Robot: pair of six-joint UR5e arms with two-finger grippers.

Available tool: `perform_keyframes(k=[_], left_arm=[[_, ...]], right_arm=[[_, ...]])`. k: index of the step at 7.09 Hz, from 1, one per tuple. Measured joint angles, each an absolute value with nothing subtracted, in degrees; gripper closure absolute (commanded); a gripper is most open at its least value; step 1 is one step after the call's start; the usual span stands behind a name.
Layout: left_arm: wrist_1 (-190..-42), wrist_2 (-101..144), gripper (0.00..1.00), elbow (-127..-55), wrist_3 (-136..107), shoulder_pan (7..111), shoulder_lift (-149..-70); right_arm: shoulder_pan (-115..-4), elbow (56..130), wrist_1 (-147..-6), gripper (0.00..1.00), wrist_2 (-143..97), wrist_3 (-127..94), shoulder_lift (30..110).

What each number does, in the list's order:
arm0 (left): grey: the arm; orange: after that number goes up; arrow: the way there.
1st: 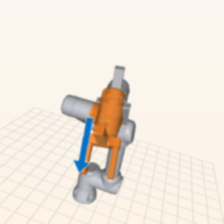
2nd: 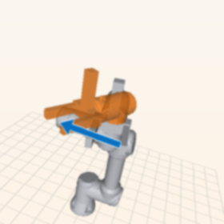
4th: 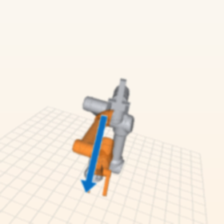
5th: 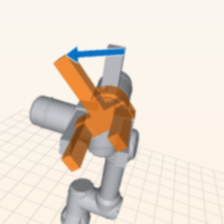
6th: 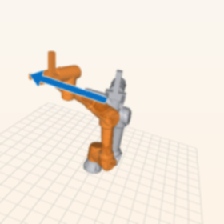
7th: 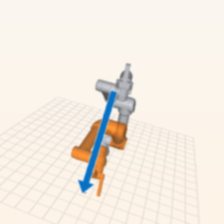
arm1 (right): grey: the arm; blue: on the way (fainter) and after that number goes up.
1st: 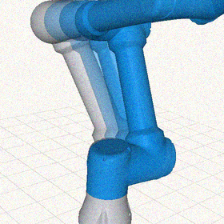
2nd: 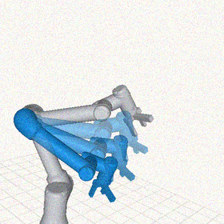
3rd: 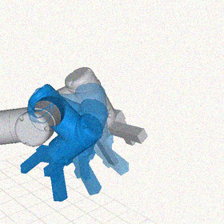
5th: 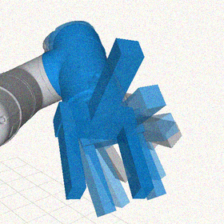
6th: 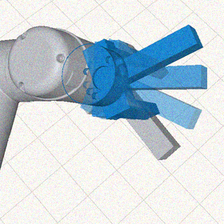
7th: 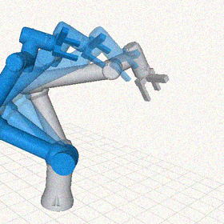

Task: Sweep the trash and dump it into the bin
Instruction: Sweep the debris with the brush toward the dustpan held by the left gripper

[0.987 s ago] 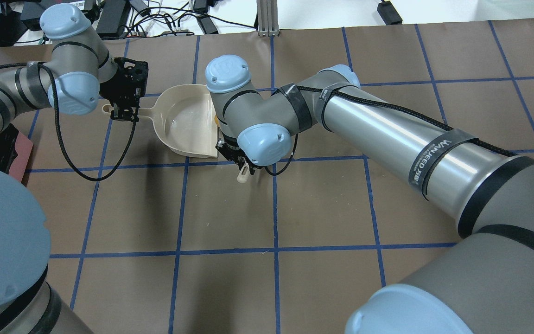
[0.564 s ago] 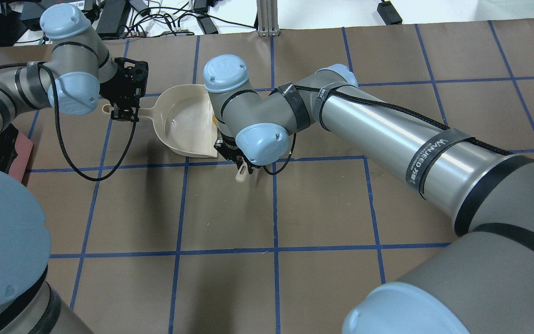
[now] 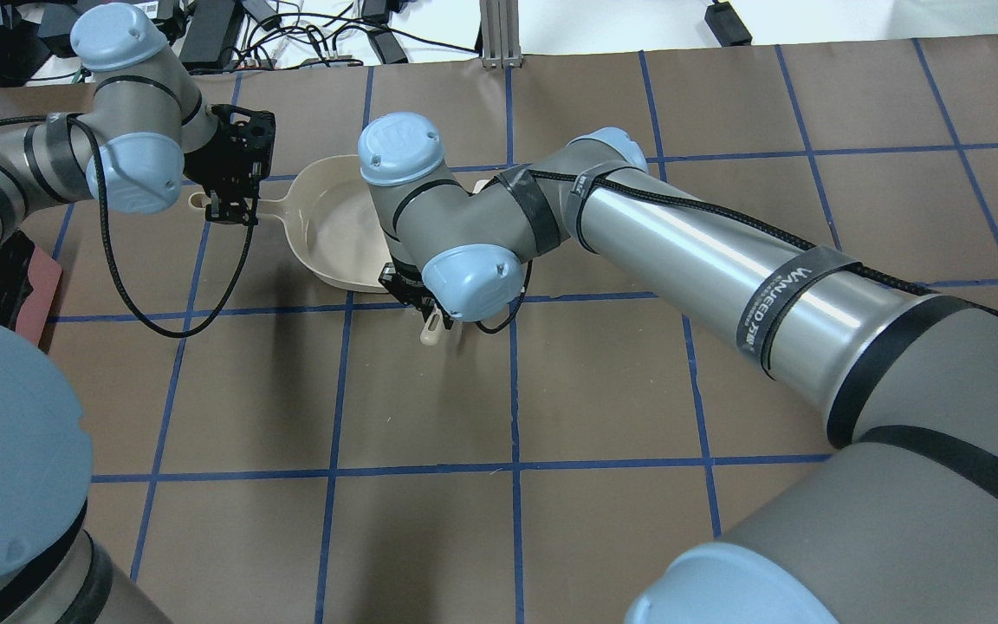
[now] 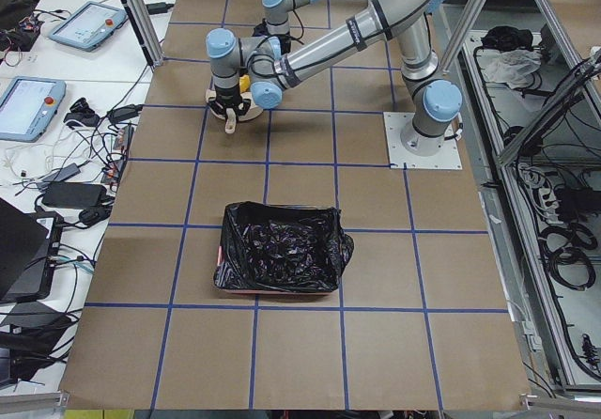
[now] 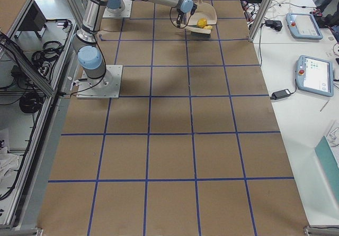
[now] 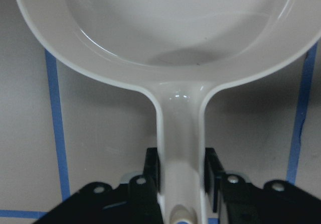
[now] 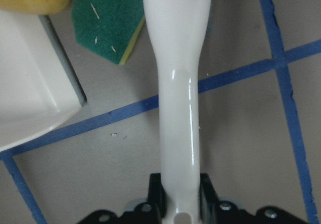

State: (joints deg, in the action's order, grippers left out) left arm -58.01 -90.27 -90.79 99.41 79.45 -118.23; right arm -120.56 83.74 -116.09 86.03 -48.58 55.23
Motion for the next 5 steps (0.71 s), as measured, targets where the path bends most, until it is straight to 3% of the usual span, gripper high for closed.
perform_keyframes(k=[5], left_arm=[[-57.93, -90.26, 0.67, -91.28, 99.3, 79.45, -118.35]], right_arm=[[-121.78, 80.5, -119.07, 1.0, 83.3, -48.99, 53.08]])
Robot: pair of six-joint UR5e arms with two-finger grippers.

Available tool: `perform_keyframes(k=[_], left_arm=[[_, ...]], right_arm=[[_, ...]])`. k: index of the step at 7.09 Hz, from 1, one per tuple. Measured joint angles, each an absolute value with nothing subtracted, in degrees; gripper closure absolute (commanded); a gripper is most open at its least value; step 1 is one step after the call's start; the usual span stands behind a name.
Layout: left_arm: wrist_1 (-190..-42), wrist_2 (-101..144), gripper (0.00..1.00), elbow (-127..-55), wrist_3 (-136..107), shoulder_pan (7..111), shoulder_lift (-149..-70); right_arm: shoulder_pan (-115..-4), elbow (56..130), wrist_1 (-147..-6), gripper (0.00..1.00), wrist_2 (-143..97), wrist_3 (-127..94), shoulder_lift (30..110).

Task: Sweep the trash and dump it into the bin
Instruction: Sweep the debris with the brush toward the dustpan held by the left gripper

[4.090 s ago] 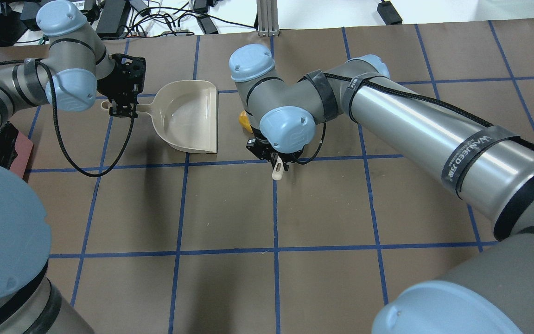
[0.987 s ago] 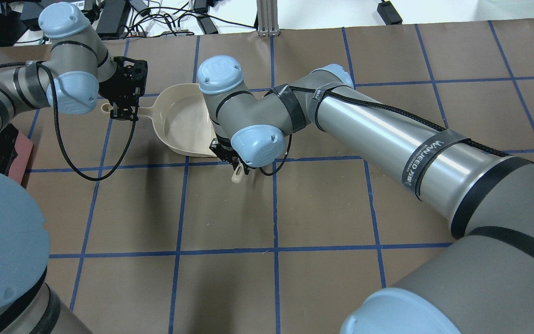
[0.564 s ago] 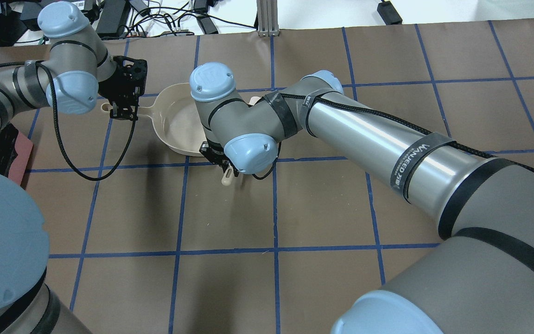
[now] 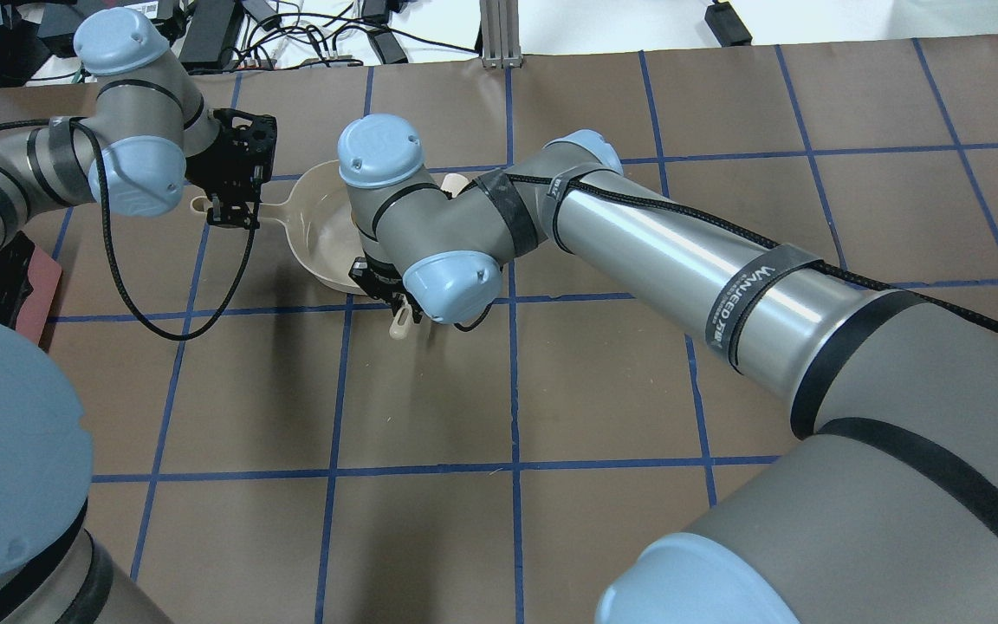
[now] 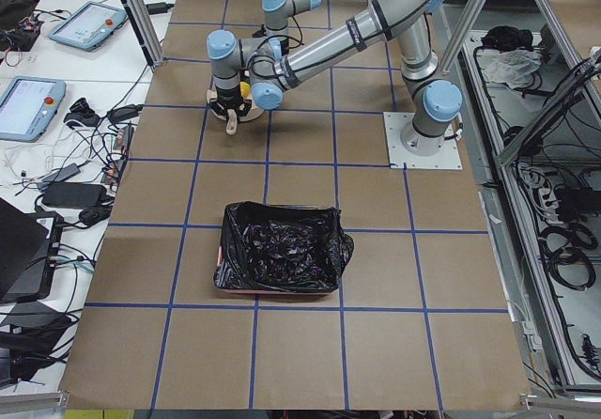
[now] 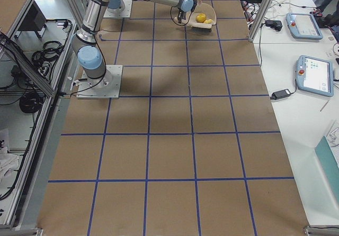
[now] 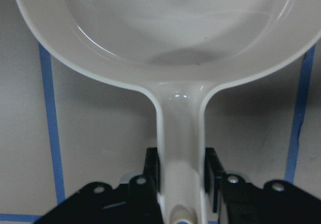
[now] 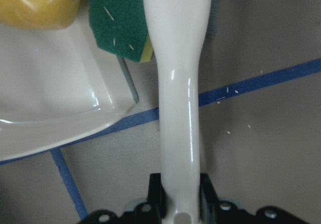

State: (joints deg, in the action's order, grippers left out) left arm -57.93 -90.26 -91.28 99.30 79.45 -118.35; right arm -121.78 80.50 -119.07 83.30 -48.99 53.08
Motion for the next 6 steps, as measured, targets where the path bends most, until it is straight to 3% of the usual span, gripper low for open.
perform_keyframes(k=[6], left_arm=[[-57.92, -90.26, 0.67, -91.41, 99.01, 79.45, -118.31]], right_arm=[[-123.52, 77.07, -123.33, 1.0, 78.09, -48.68, 50.31]])
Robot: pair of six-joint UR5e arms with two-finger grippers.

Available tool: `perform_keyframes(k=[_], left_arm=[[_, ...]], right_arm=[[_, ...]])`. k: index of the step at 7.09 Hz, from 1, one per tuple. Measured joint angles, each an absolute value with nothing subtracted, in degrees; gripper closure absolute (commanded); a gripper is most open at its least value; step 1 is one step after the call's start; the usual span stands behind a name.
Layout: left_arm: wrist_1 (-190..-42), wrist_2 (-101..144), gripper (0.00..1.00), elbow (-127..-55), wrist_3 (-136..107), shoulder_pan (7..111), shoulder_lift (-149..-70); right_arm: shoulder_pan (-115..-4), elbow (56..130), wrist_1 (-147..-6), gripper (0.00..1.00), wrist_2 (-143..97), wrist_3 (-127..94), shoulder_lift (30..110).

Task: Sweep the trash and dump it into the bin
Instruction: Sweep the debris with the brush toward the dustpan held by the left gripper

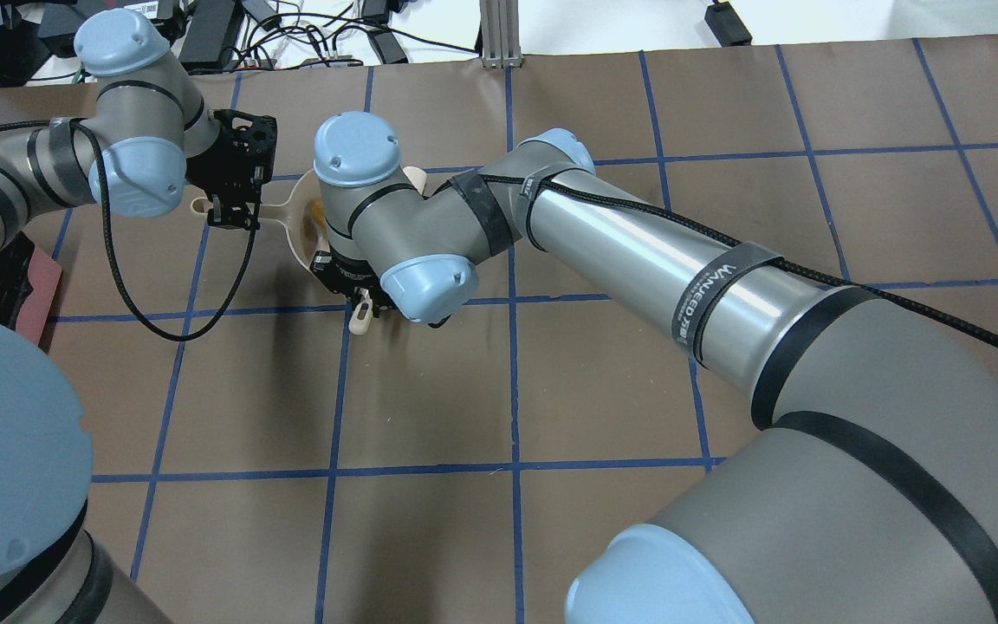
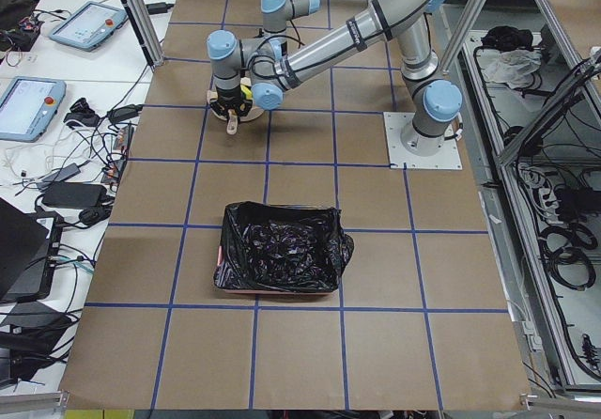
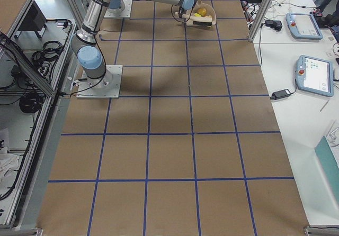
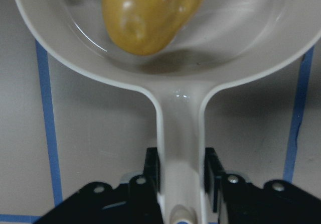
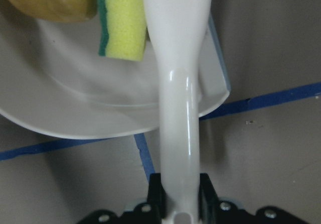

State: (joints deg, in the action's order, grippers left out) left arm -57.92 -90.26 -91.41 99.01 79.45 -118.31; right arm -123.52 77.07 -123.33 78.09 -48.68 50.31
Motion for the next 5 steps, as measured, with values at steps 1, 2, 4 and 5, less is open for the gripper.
perform_keyframes(k=[1, 2, 4, 5], left_arm=[[-57.92, -90.27, 0.67, -91.41, 98.98, 79.45, -118.3], [-57.92, -90.26, 0.67, -91.41, 98.97, 79.45, -118.27], [-57.92, -90.25, 0.69, -91.4, 98.94, 79.45, -118.27], [-57.92, -90.12, 0.69, -91.41, 98.91, 79.45, -118.29]], right_arm=[[-123.63, 76.83, -123.92, 1.0, 76.76, -48.93, 50.13], [-123.7, 76.72, -124.56, 1.0, 75.52, -49.29, 50.12], [-123.73, 76.65, -125.28, 1.0, 74.04, -49.99, 50.37], [-123.71, 76.65, -125.3, 1.0, 73.73, -50.18, 50.65]])
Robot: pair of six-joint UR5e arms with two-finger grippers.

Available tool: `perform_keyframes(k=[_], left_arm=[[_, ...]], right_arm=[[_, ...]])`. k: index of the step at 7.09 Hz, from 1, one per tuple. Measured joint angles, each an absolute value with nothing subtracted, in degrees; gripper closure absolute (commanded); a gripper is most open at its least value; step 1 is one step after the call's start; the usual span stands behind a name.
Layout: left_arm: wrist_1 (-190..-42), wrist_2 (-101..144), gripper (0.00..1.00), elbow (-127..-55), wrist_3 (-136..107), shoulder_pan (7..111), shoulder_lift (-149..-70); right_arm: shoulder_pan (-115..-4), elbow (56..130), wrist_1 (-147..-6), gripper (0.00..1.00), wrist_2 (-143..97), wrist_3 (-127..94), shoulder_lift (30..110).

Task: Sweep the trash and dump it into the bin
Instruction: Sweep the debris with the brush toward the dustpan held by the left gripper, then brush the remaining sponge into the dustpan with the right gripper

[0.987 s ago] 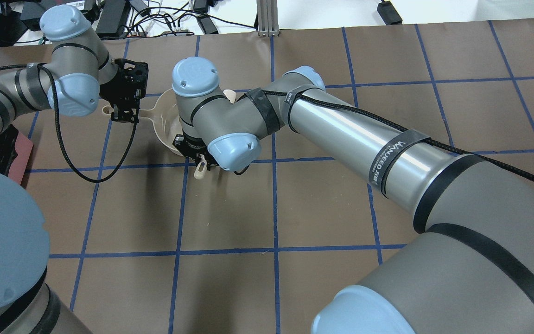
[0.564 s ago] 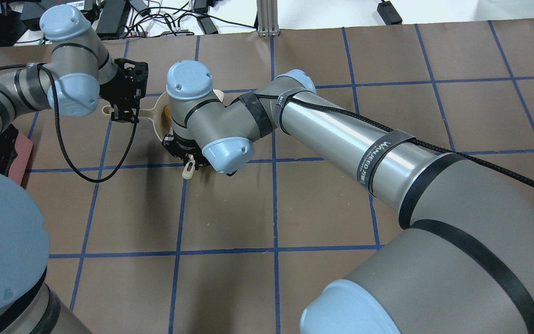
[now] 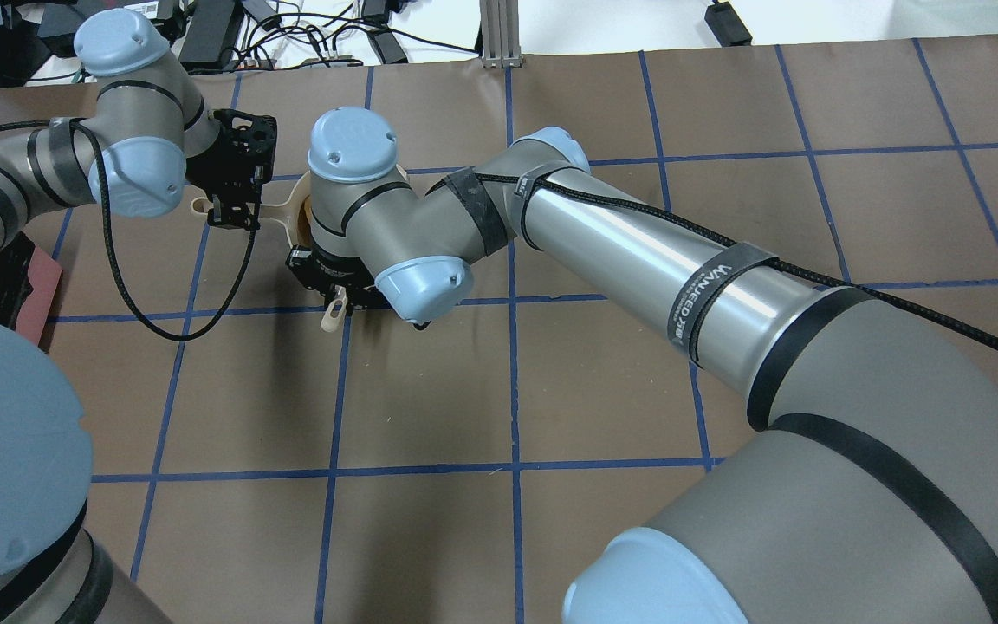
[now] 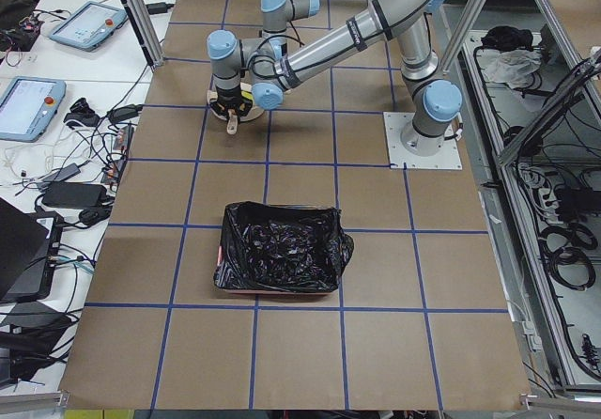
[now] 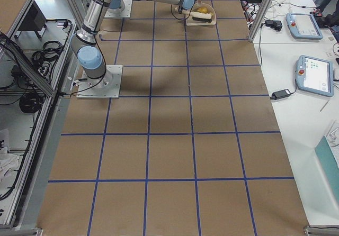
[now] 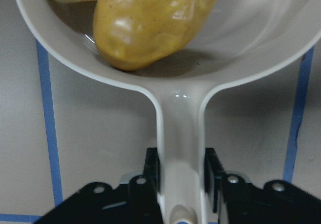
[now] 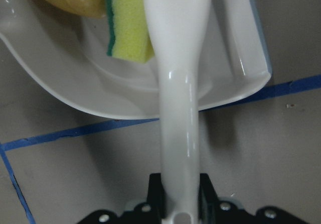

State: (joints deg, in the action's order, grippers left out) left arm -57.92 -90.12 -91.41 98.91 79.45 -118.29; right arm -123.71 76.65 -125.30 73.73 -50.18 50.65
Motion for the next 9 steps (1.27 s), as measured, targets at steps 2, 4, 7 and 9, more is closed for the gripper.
perform_keyframes(k=[2, 4, 7, 9], left_arm=[[-57.86, -89.62, 0.7, -91.35, 98.94, 79.2, -118.3], [-57.81, -89.43, 0.71, -91.33, 98.99, 78.73, -118.47], [-57.74, -89.19, 0.74, -91.24, 99.01, 78.43, -118.57], [-57.74, -88.51, 0.74, -91.23, 98.84, 78.4, -118.49]], right_arm=[[-123.31, 76.64, -124.01, 1.0, 73.93, -49.79, 51.26], [-121.79, 76.76, -117.56, 1.0, 75.38, -47.68, 53.69], [-118.96, 76.92, -112.32, 1.0, 79.22, -44.1, 56.42], [-118.19, 77.15, -111.92, 1.0, 79.2, -43.39, 56.9]])
